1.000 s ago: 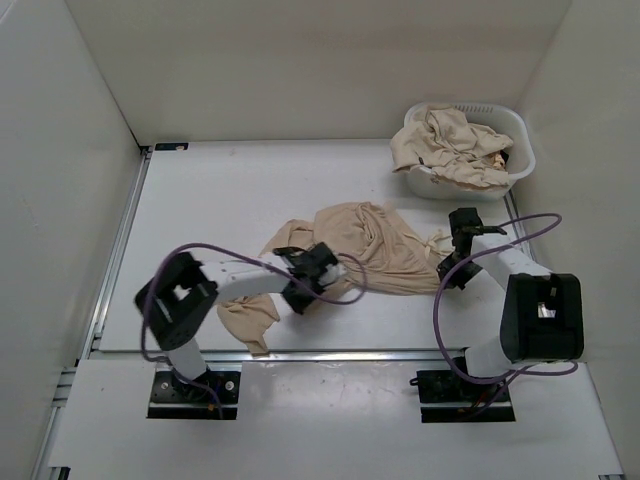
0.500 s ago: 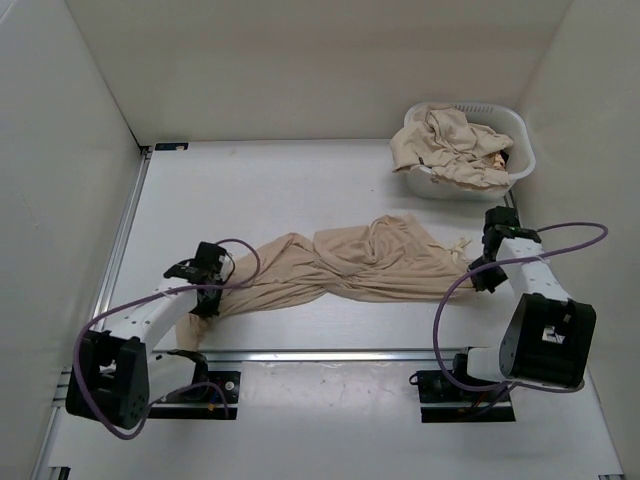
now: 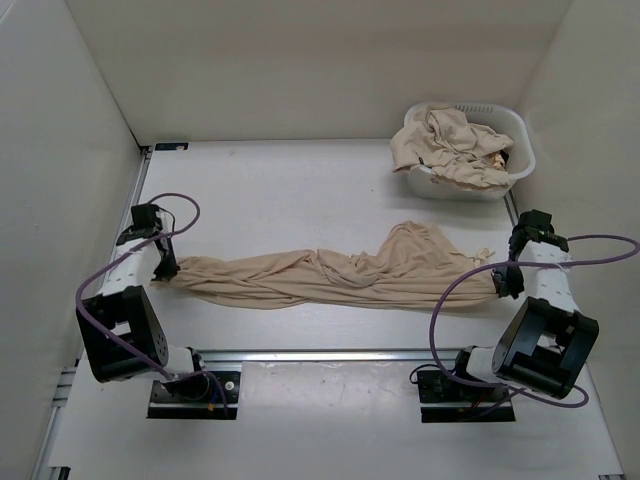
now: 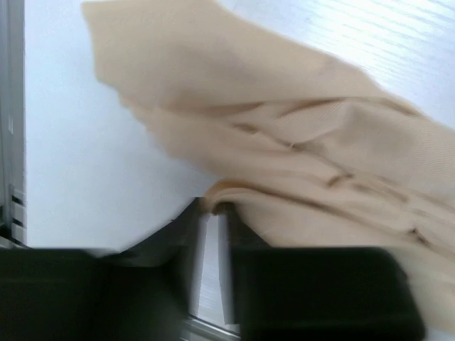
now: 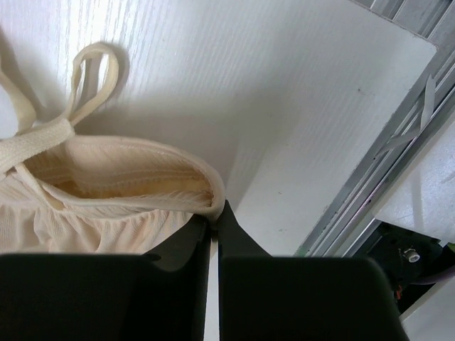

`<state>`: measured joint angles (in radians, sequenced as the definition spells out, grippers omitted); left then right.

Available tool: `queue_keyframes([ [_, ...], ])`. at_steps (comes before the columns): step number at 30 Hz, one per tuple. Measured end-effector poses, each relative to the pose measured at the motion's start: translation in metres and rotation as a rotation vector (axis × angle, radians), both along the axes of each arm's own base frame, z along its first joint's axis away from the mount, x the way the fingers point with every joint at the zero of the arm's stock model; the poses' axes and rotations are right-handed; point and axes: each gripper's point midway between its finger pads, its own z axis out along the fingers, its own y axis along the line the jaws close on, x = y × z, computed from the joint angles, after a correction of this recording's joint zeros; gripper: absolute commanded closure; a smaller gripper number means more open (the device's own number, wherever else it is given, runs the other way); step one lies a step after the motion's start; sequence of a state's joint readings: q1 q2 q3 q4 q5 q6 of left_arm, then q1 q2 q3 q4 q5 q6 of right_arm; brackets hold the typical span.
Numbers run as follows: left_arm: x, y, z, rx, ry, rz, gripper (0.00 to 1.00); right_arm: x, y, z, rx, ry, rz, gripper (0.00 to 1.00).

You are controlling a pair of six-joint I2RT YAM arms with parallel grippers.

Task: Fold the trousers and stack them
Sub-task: Flatten the trousers out

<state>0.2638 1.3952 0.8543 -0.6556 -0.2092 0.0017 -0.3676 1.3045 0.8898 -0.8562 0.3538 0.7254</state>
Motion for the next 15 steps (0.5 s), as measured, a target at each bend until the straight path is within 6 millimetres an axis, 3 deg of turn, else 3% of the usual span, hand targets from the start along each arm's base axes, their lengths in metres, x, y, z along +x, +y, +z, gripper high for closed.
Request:
queue_keyframes([
  [3,0.001,-0.005,0.007,-0.024,-0.011,-0.013,0.26,0.001,0.002,0.001,0.011,0.006,0.018,1.0],
  [9,-0.025,-0.026,0.022,-0.167,0.083,-0.022,0.23,0.001,0.001,0.003,0.011,0.012,0.049,1.0],
  [12,0.001,-0.009,0.039,-0.195,0.077,0.018,0.24,0.0,0.002,0.003,0.014,0.017,0.059,1.0],
  [15,0.061,0.032,0.05,-0.17,0.017,0.067,0.24,0.0,0.002,0.003,0.016,0.019,0.069,1.0],
])
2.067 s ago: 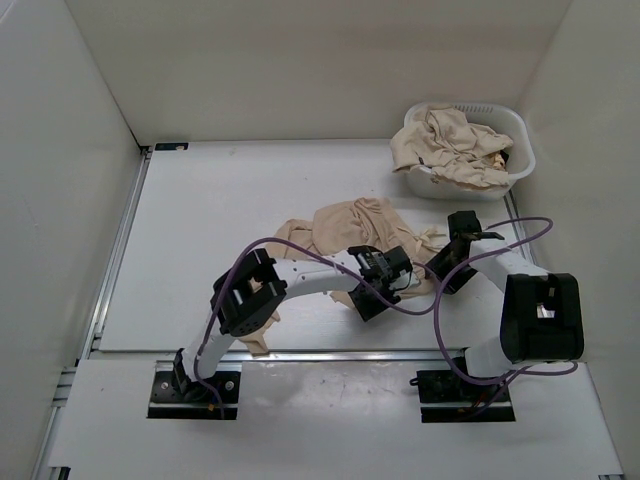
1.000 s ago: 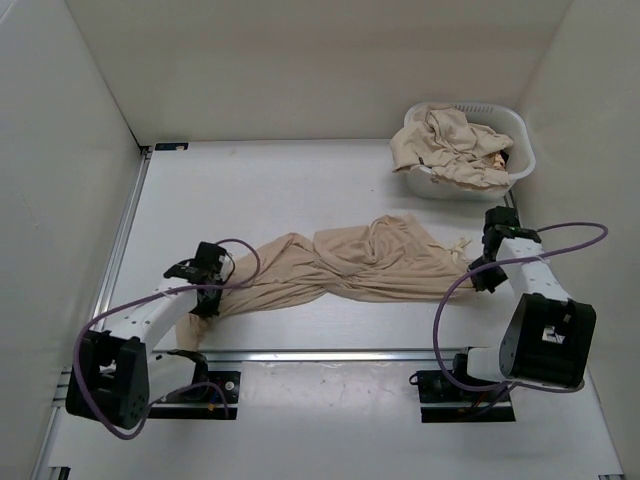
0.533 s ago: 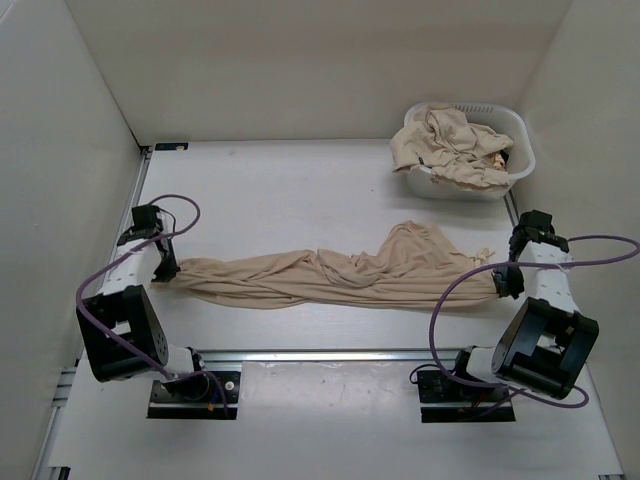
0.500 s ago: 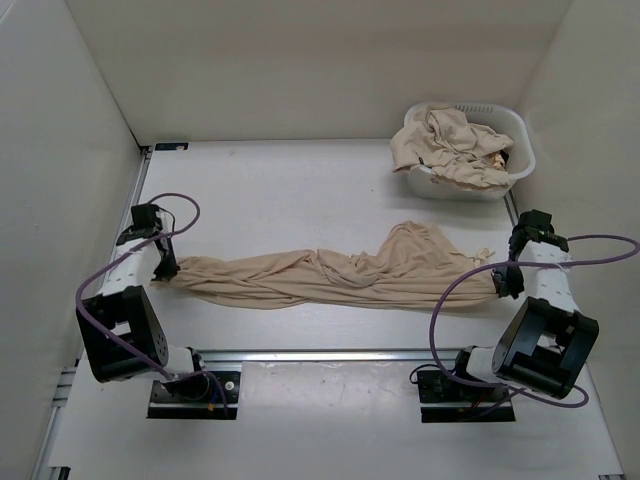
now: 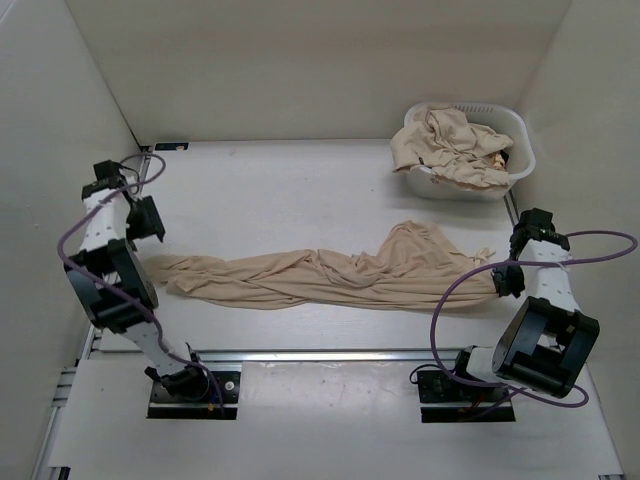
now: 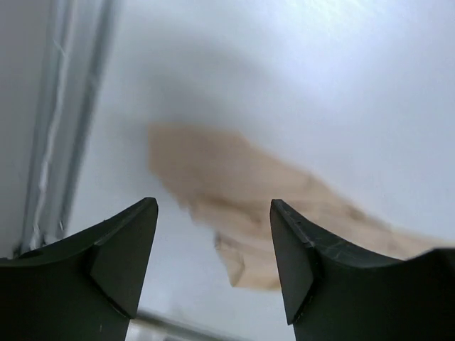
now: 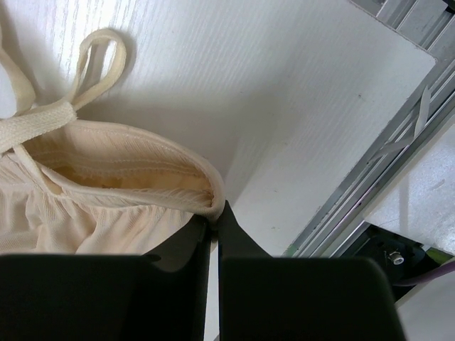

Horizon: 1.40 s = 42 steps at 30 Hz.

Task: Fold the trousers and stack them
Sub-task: Flatten the trousers out

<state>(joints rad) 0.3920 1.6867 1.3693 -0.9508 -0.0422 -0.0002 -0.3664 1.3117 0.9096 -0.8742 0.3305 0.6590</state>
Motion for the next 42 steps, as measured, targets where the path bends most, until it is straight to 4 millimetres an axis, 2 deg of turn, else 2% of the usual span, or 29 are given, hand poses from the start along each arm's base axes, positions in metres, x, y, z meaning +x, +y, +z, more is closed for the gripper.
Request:
queue_keyframes([
  [2,0.032,0.024,-0.006,0.024,-0.028,0.025,0.19,0.0,0.0,0.0,-0.001,0.002,0.009,1.0],
  [4,0.04,0.034,-0.021,0.028,-0.006,0.038,0.16,0.0,0.0,0.0,-0.002,0.004,0.014,1.0],
  [9,0.032,0.022,-0.059,-0.015,0.107,0.017,0.13,-0.001,-0.001,0.0,-0.004,0.01,0.031,1.0],
  [12,0.011,0.01,-0.082,-0.046,0.184,0.006,0.14,-0.001,-0.001,0.0,-0.004,0.012,0.037,1.0],
  [14,-0.009,0.0,-0.096,-0.081,0.255,0.011,0.37,-0.001,-0.001,0.0,-0.004,0.013,0.038,1.0],
  [15,-0.012,-0.002,-0.097,-0.095,0.269,0.01,0.51,-0.001,-0.001,0.0,-0.004,0.013,0.039,1.0],
  [16,-0.013,-0.002,-0.098,-0.098,0.276,0.016,0.86,-0.001,-0.001,0.0,-0.004,0.013,0.039,1.0],
  [22,-0.007,0.0,-0.095,-0.103,0.314,0.005,0.86,-0.001,-0.001,-0.001,-0.002,0.018,0.04,1.0],
  [24,0.008,0.003,-0.087,-0.087,0.275,-0.005,0.86,-0.001,-0.001,-0.001,-0.002,0.018,0.04,1.0],
  [26,0.038,0.005,-0.067,-0.053,0.192,-0.025,0.86,-0.001,-0.001,-0.002,-0.002,0.019,0.04,1.0],
  [28,0.077,0.007,-0.035,-0.007,0.07,-0.054,0.86,-0.002,0.0,-0.003,-0.001,0.02,0.039,1.0],
  [30,0.121,0.002,0.008,0.048,-0.082,-0.091,0.86,-0.003,0.001,-0.004,0.005,0.024,0.04,1.0],
  [32,0.156,-0.006,0.05,0.096,-0.22,-0.126,0.86,-0.003,0.002,-0.004,0.01,0.022,0.041,1.0],
  [34,0.177,-0.018,0.081,0.133,-0.313,-0.157,0.71,-0.002,0.002,-0.004,0.012,0.019,0.042,1.0],
  [35,0.185,-0.025,0.092,0.145,-0.347,-0.174,0.56,-0.002,0.002,-0.004,0.014,0.016,0.043,1.0],
  [36,0.19,-0.03,0.098,0.155,-0.366,-0.187,0.15,-0.001,0.003,-0.004,0.017,0.013,0.044,1.0],
  [37,0.193,-0.034,0.101,0.161,-0.374,-0.194,0.09,-0.001,0.003,-0.004,0.02,0.012,0.045,1.0],
  [39,0.197,-0.036,0.097,0.172,-0.367,-0.191,0.05,0.0,0.005,-0.005,0.028,0.006,0.047,1.0],
  [42,0.193,-0.032,0.072,0.173,-0.31,-0.181,0.05,0.002,0.008,-0.005,0.044,-0.002,0.051,1.0],
])
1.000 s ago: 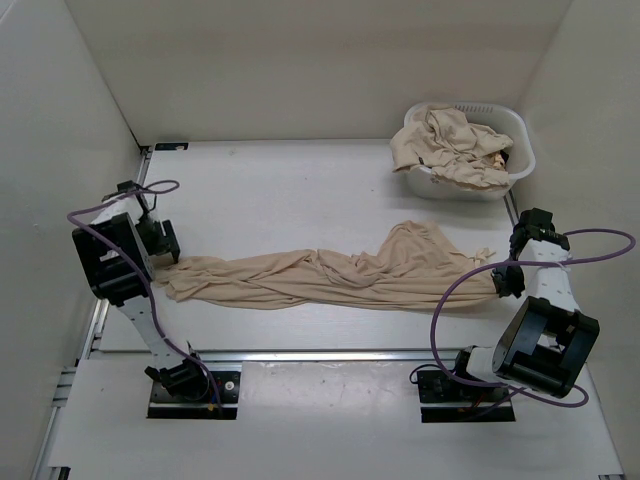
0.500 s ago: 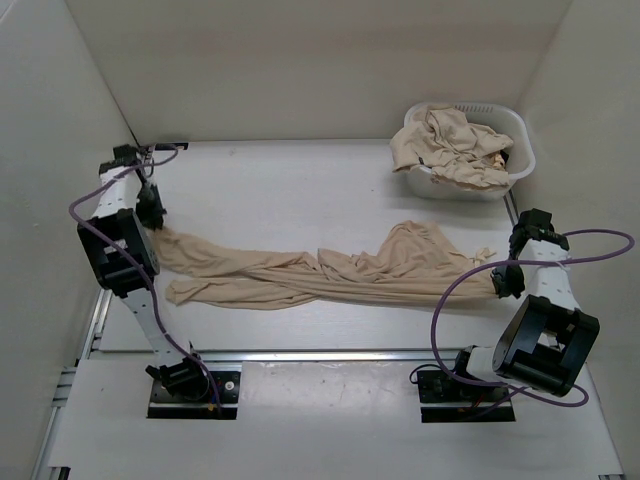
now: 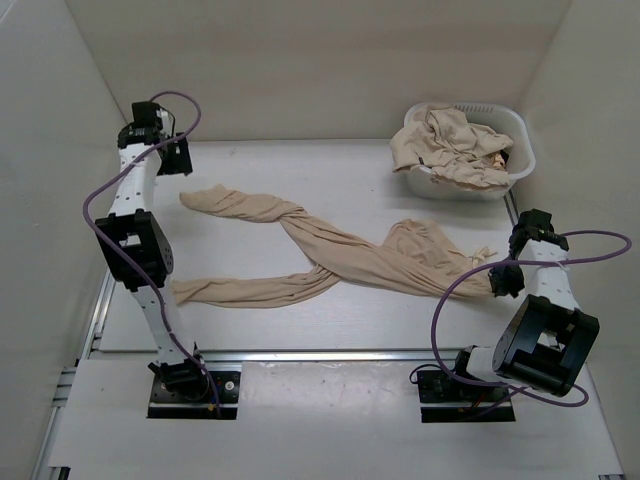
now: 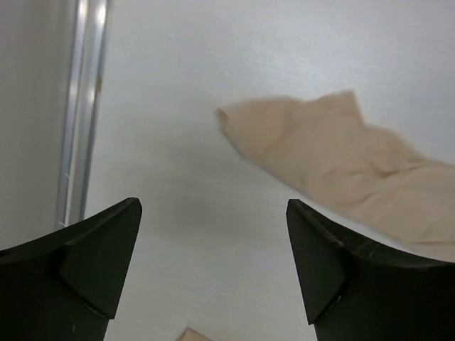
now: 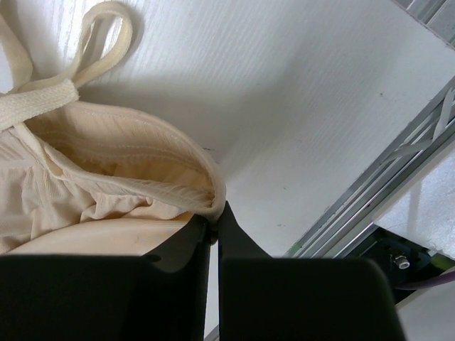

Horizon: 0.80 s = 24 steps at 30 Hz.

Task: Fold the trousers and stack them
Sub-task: Flatten the trousers out

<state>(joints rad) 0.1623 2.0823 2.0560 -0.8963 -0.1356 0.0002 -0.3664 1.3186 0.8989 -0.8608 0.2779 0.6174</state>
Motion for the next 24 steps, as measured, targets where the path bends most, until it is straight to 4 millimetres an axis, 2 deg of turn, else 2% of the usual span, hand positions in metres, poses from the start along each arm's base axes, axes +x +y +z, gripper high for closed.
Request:
queue_keyframes([
  [3,-0.033,-0.005,-0.04,-0.032,0.12,-0.002,0.08,0.002,0.002,0.0,0.013,-0.008,0.004,1.0],
  [5,-0.067,-0.011,-0.063,-0.057,0.214,-0.004,0.08,0.002,0.004,0.0,0.02,-0.012,0.006,1.0],
  [8,-0.115,-0.023,-0.079,-0.078,0.314,-0.011,0.08,0.003,0.005,0.0,0.03,-0.017,0.008,1.0],
  [11,-0.134,-0.026,-0.08,-0.07,0.338,-0.013,0.08,0.005,0.006,0.0,0.033,-0.023,0.01,1.0],
  [13,-0.126,-0.027,-0.077,-0.064,0.316,-0.016,0.08,0.006,0.006,0.0,0.033,-0.029,0.011,1.0],
  [15,-0.111,-0.025,-0.069,-0.063,0.282,-0.02,0.08,0.008,0.006,0.0,0.034,-0.034,0.011,1.0],
  [19,-0.05,-0.022,-0.053,-0.05,0.158,-0.035,0.08,0.003,0.007,-0.006,0.039,-0.021,0.011,1.0],
  [21,-0.024,-0.023,-0.056,-0.048,0.13,-0.045,0.07,0.0,0.009,-0.009,0.043,-0.011,0.011,1.0],
  [24,0.008,-0.027,-0.085,-0.057,0.132,-0.065,0.02,-0.001,0.009,-0.012,0.048,0.004,0.015,1.0],
])
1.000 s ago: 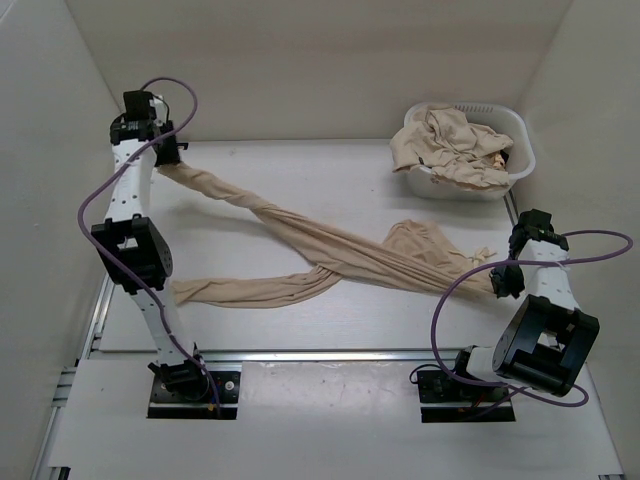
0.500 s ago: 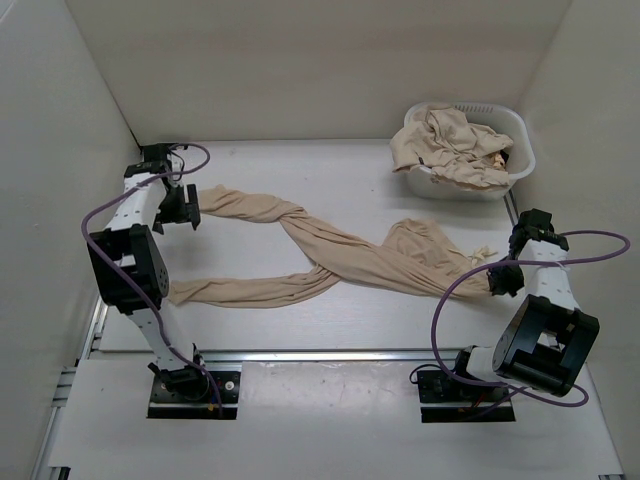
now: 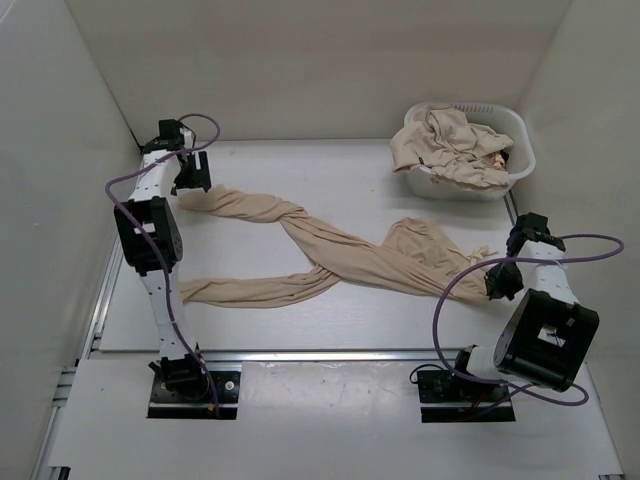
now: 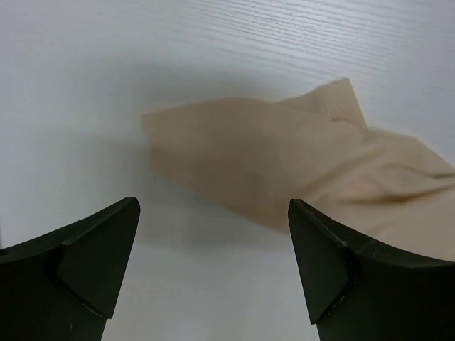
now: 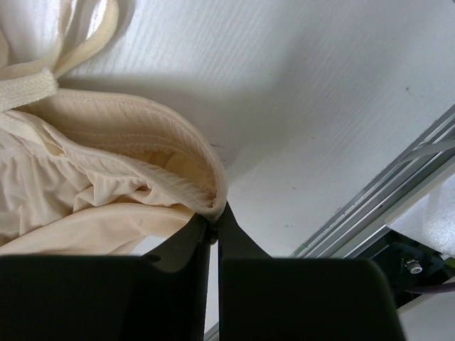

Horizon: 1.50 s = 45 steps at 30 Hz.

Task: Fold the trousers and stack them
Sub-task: Flatten the trousers out

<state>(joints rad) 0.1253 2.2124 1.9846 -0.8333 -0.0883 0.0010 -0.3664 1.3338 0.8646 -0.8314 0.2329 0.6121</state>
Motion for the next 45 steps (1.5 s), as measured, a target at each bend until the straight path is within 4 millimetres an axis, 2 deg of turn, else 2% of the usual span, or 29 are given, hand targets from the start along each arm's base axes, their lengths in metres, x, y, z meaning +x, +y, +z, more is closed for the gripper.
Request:
queue_keyframes([
  [2,0.011,-0.004,-0.031,-0.012,0.037,-0.012,0.0,-0.001,0.0,-0.003,0.005,0.017,0.003,1.0],
  [4,0.011,-0.011,-0.064,-0.025,0.089,-0.024,0.0,-0.002,0.0,-0.006,0.01,0.031,0.005,1.0],
  [5,0.012,-0.017,-0.075,-0.049,0.103,-0.031,0.03,-0.003,0.001,-0.008,0.012,0.039,0.006,1.0],
  [6,0.017,-0.019,-0.073,-0.045,0.089,-0.036,0.08,-0.003,0.001,-0.009,0.014,0.045,0.007,1.0],
  [7,0.02,-0.02,-0.072,-0.039,0.08,-0.04,0.18,-0.003,0.001,-0.01,0.016,0.052,0.009,1.0],
  [8,0.022,-0.024,-0.074,-0.033,0.078,-0.047,0.5,-0.004,0.001,-0.011,0.018,0.06,0.01,1.0],
  [9,0.024,-0.027,-0.075,-0.034,0.074,-0.045,0.76,-0.003,0.0,-0.011,0.018,0.064,0.01,1.0],
  [10,0.026,-0.03,-0.075,-0.028,0.068,-0.052,0.86,-0.002,0.0,-0.011,0.019,0.067,0.01,1.0],
  [13,0.029,-0.033,-0.076,0.028,0.067,-0.058,0.86,0.006,-0.004,-0.005,0.012,0.056,0.011,1.0],
  [16,0.027,-0.03,-0.074,0.063,0.064,-0.044,0.86,0.016,-0.011,0.01,-0.013,0.031,0.008,1.0],
  [19,0.005,-0.012,-0.067,0.071,0.092,-0.007,0.86,0.025,-0.02,0.029,-0.045,-0.02,-0.014,1.0],
  [21,-0.019,0.01,-0.051,0.073,0.11,0.039,0.86,0.023,-0.028,0.044,-0.067,-0.066,-0.055,1.0],
  [23,-0.044,0.033,-0.016,0.078,0.094,0.094,0.86,0.017,-0.034,0.061,-0.094,-0.122,-0.1,1.0],
  [25,-0.069,0.053,0.031,0.088,0.041,0.148,0.86,0.011,-0.036,0.075,-0.115,-0.171,-0.123,1.0],
  [27,-0.098,0.067,0.088,0.109,-0.044,0.199,0.86,0.007,-0.035,0.085,-0.126,-0.207,-0.134,1.0],
  [30,-0.146,0.072,0.159,0.151,-0.162,0.251,0.86,0.002,-0.032,0.085,-0.12,-0.222,-0.144,1.0],
  [31,-0.162,0.072,0.174,0.162,-0.188,0.267,0.86,-0.001,-0.03,0.08,-0.112,-0.213,-0.149,1.0],
  [33,-0.194,0.072,0.187,0.171,-0.196,0.292,0.86,-0.009,-0.028,0.07,-0.097,-0.19,-0.159,1.0],
  [34,-0.211,0.073,0.186,0.17,-0.177,0.309,0.86,-0.013,-0.027,0.065,-0.089,-0.177,-0.163,1.0],
  [36,-0.24,0.075,0.169,0.161,-0.106,0.344,0.86,-0.017,-0.024,0.059,-0.077,-0.162,-0.165,1.0],
  [38,-0.269,0.075,0.135,0.135,0.024,0.373,0.86,-0.018,-0.023,0.056,-0.07,-0.159,-0.164,1.0],
  [40,-0.298,0.071,0.093,0.095,0.191,0.388,0.86,-0.019,-0.023,0.054,-0.068,-0.157,-0.164,1.0],
  [43,-0.323,0.063,0.053,0.033,0.381,0.389,0.86,-0.02,-0.022,0.052,-0.067,-0.151,-0.162,1.0],
  [45,-0.324,0.062,0.038,0.002,0.45,0.385,0.83,-0.02,-0.022,0.051,-0.066,-0.146,-0.16,1.0],
])
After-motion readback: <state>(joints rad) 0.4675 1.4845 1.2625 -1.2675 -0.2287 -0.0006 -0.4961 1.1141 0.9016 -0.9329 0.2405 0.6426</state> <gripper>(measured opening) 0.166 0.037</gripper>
